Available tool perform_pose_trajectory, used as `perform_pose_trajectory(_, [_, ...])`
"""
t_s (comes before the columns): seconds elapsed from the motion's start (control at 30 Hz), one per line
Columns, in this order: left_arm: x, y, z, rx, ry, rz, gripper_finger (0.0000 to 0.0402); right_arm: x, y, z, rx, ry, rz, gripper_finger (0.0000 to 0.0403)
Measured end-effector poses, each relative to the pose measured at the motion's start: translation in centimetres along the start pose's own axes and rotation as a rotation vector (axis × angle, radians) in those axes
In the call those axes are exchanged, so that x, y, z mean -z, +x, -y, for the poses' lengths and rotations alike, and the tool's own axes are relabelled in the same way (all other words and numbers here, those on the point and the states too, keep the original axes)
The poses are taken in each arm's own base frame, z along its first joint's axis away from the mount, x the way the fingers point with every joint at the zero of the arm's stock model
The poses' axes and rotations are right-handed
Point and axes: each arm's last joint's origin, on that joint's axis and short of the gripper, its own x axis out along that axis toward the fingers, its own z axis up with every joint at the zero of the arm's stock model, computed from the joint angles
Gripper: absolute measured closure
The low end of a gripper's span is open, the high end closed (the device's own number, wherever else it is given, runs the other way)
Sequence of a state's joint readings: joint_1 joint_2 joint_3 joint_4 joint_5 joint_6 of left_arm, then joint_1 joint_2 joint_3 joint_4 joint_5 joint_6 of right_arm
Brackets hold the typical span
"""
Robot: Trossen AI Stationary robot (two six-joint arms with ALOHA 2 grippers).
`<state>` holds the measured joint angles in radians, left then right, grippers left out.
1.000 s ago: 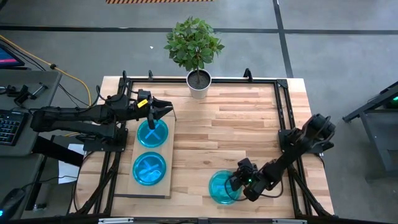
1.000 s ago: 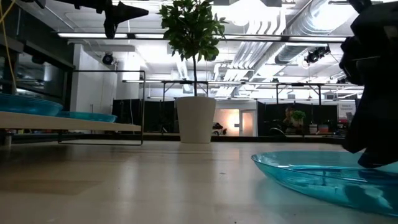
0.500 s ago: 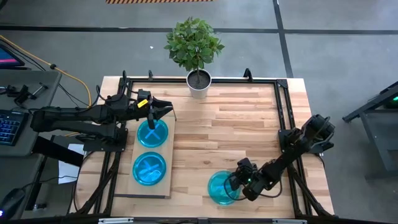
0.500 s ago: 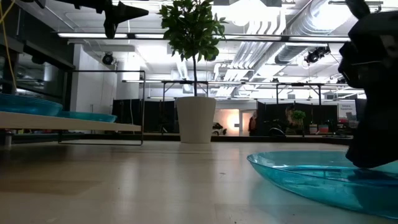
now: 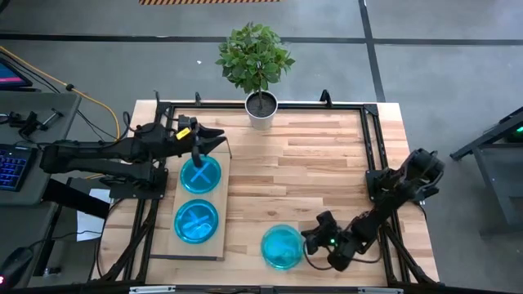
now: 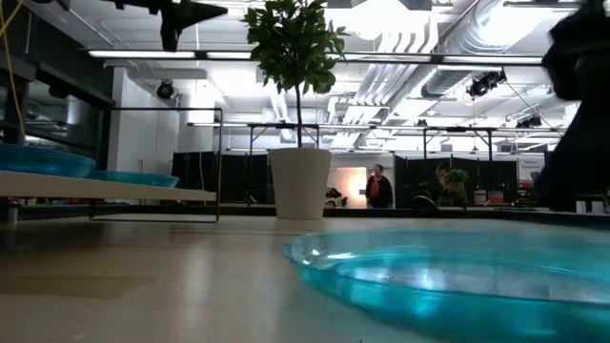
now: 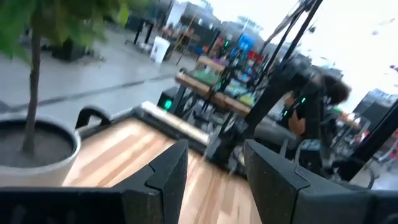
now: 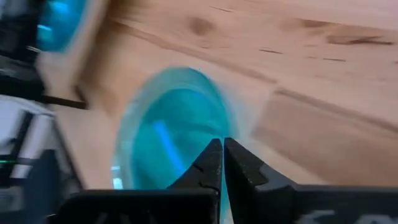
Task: Place and stack plates onto a shelf
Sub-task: Stack the blue plate on the top blue plate on the shelf
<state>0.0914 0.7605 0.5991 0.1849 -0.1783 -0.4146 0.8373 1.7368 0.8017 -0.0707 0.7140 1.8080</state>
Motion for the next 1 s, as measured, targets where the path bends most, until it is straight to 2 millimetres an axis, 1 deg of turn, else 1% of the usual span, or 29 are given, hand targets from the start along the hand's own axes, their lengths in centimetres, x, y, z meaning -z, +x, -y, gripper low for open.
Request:
perform_pose_trajectory(0.1, [-0.6, -0.1, 0.3, 0.027, 0.017, 0.064, 0.0255, 0.3, -0.6, -0.7, -0.082, 0.032, 0.037, 0.0402])
perform_pose_trajectory(0.2, [-1.2, -0.1, 0.5, 0.052, 0.01, 0.123, 0.0255, 0.2, -0.5, -1.2, -0.123, 0.048, 0.064, 0.0402])
perform_pose_trajectory(0.3, [-1.6, -0.2, 0.7, 0.067, 0.002, 0.16, 0.0255, -0.2, -0.2, -1.3, -0.109, 0.063, 0.05, 0.0402])
perform_pose_trajectory(0.53, [-1.6, -0.2, 0.7, 0.088, 0.002, 0.156, 0.0255, -1.0, 0.9, -1.1, -0.031, 0.095, -0.093, 0.0394])
perform_pose_trajectory(0.63, [-1.6, -0.2, 0.7, 0.088, -0.007, 0.154, 0.0255, -1.3, 1.2, -1.0, -0.004, 0.126, -0.123, 0.037])
perform_pose_trajectory(0.77, [-1.6, -0.2, 0.7, 0.088, -0.007, 0.154, 0.0255, -1.8, 1.6, -1.1, 0.006, 0.097, -0.138, 0.0314])
perform_pose_trajectory(0.9, [-1.6, -0.2, 0.7, 0.089, -0.009, 0.153, 0.0255, -2.3, 1.9, -0.6, 0.056, 0.07, -0.116, 0.0258])
perform_pose_trajectory(1.0, [-1.6, -0.2, 0.7, 0.091, -0.028, 0.152, 0.0255, -2.7, 2.2, -0.5, 0.076, 0.066, -0.105, 0.0236])
